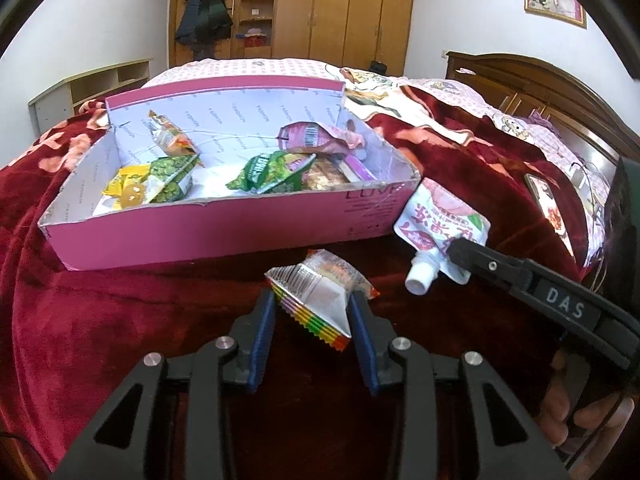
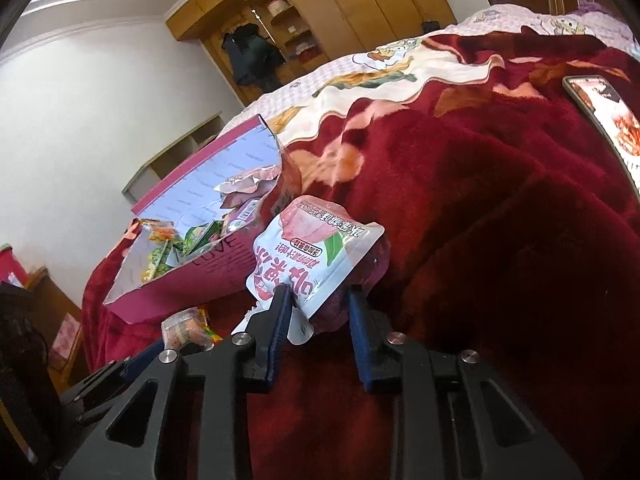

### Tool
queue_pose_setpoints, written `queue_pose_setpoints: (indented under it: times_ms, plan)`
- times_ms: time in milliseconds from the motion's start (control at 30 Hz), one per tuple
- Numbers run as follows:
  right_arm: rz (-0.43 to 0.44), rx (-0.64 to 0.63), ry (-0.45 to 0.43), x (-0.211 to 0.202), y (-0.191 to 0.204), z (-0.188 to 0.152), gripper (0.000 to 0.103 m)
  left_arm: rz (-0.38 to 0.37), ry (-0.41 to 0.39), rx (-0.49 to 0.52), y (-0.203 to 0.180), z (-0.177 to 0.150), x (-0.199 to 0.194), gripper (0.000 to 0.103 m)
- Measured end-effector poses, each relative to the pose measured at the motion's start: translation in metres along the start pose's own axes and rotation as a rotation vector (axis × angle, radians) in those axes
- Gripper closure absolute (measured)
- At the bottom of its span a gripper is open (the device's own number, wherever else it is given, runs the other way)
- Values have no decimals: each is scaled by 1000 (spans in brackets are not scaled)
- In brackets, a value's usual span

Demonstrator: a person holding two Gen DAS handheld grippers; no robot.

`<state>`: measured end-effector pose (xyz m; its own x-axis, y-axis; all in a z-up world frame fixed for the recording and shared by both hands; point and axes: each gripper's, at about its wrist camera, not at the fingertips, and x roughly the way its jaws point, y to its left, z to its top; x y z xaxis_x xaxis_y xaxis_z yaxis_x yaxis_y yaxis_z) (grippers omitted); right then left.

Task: Organize snacks
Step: 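Grasp the pink spouted drink pouch with the right tool, then drop the orange candy bag in the box with left tool while right tool carries pouch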

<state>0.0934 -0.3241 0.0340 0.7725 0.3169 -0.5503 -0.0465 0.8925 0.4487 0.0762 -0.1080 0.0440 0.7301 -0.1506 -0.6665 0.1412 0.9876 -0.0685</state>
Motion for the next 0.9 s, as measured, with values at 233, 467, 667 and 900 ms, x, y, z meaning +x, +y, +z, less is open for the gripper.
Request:
queue_pose_setpoints:
  times_ms: [233,467,667,900]
  plan:
    - [42,92,22,-2,-6,0,63,27,-4,-40,14,1,-2,64]
    - [43,100,27,12,-1,8,41,48,-5,-69,24,2,-1,64]
    - [-20,84,26,32,0,16,36,52,-8,-62,24,2,-1,64]
    - [-93,52,35,47,10,22,29,51,-10,-63,24,2,-2,64]
